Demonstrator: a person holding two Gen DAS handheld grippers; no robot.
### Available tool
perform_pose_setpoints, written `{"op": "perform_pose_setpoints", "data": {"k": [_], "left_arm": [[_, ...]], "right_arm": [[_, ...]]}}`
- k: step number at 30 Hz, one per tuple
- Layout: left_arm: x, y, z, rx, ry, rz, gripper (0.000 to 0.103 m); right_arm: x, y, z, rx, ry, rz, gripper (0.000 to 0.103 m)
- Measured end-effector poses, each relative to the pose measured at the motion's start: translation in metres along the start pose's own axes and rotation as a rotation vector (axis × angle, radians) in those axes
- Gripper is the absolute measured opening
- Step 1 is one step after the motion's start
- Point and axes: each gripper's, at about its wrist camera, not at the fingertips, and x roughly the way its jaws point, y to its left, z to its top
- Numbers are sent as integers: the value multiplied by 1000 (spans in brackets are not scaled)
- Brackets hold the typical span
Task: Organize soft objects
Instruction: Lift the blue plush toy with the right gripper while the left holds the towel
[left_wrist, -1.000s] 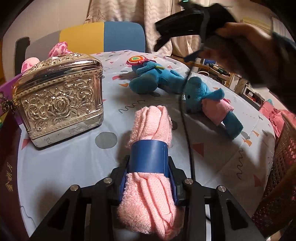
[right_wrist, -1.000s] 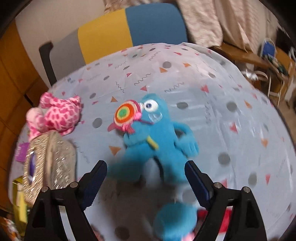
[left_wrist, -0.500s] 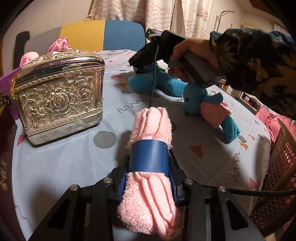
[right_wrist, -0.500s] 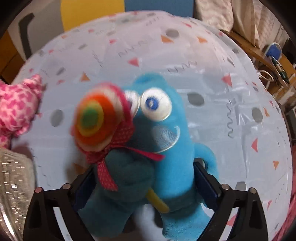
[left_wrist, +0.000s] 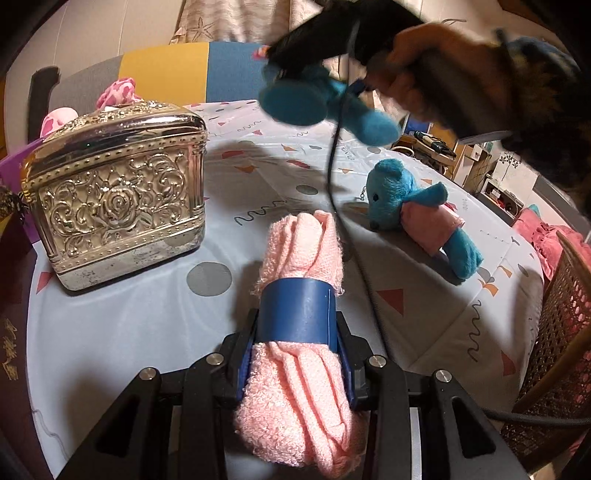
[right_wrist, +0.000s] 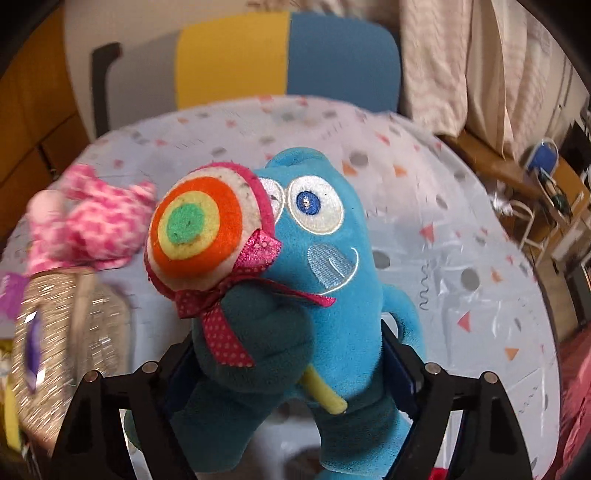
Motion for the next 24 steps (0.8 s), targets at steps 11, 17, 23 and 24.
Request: {"op": "perform_pose_setpoints", "data": {"k": [11, 17, 23, 24], "left_arm": [[-4, 3, 1, -24, 17, -15, 33], [-13, 5, 0, -47, 53, 14, 33], [-30, 9, -6, -84, 81, 31, 33], [-35, 9, -6, -82, 78, 37, 33]], "right_arm": [[-76, 12, -79, -73, -36, 117, 86], [-70, 22, -123, -76, 14, 162, 86], [-42, 28, -145, -73, 71, 175, 86], [-37, 31, -148, -88, 83, 163, 86]]}}
